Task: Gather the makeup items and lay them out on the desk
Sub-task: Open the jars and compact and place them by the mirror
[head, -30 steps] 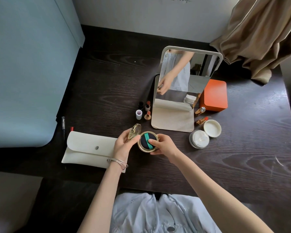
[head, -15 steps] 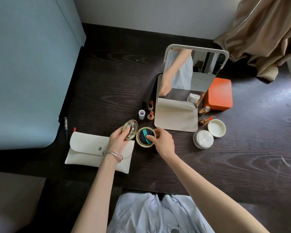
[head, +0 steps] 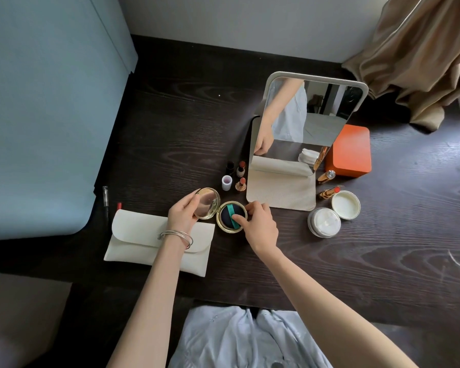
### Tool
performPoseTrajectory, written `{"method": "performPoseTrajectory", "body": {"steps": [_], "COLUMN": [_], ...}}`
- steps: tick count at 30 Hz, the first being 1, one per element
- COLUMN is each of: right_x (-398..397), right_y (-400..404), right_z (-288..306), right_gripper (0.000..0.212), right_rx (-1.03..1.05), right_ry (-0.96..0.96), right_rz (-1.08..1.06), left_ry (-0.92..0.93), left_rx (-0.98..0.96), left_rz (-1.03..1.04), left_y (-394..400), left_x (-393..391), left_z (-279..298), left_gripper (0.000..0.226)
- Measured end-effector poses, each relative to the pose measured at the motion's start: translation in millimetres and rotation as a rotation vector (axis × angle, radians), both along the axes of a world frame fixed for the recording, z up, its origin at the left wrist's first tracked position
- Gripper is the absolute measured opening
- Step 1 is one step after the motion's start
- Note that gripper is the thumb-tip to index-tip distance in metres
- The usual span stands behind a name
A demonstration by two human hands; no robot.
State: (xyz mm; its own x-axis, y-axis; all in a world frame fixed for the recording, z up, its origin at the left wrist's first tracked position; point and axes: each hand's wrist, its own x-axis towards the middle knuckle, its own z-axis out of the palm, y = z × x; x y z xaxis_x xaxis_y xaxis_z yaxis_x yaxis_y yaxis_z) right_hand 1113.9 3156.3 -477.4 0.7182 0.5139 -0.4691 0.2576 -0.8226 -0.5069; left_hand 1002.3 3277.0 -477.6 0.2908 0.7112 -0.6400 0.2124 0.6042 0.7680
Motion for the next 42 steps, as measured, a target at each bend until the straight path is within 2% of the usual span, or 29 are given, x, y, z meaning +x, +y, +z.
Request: {"method": "performPoseTrajectory", "body": {"steps": [5,10,19,21,24,28,31,36,42], "right_x": [1,1,0,-2,-10,-32,-52,-85,-104], "right_y": [-1,-3,-7,-10,-16,-13,2,38,68], "right_z": [0,2,7,12,20,30,33,33,25], "right_gripper": [0.043,0.045,0.048,0.043,0.026,0.013,0.022,0.051,0.065], "right_rx": [0.001,0.010,0.040,0.074,0.145,0.184,0.211,0.236,0.176], "right_ry": [0.016,0.039,0.025,0.007,0.032,0.128,0.168,0.118,0.073], "right_rz": [0.002,-0.009,-0.014,-0.026,-0.005,0.214,0.466,0.776,0.874], "left_ry": [-0.026,0.023,0.088,0.108,0.161,0.399,0.511,0.588,0.558], "left_rx": [-0.014,-0.028,0.020,0.054,0.176,0.424,0.486,0.375,0.236], "left_rz": [0.004,0.027,0.022,0.032,0.028,-0.037,0.004,0.084,0.118], "left_y": [0,-1,0,0,1,-4,-11,-27,-35], "left_x": [-3,0,-3,-9,-30,-65,-91,-121,-125], "left_z": [3,4,12,16,26,33,35,35,28], "left_gripper": [0.026,0.033,0.032,0.032,0.029,0.020,0.023,0.027,0.021]}}
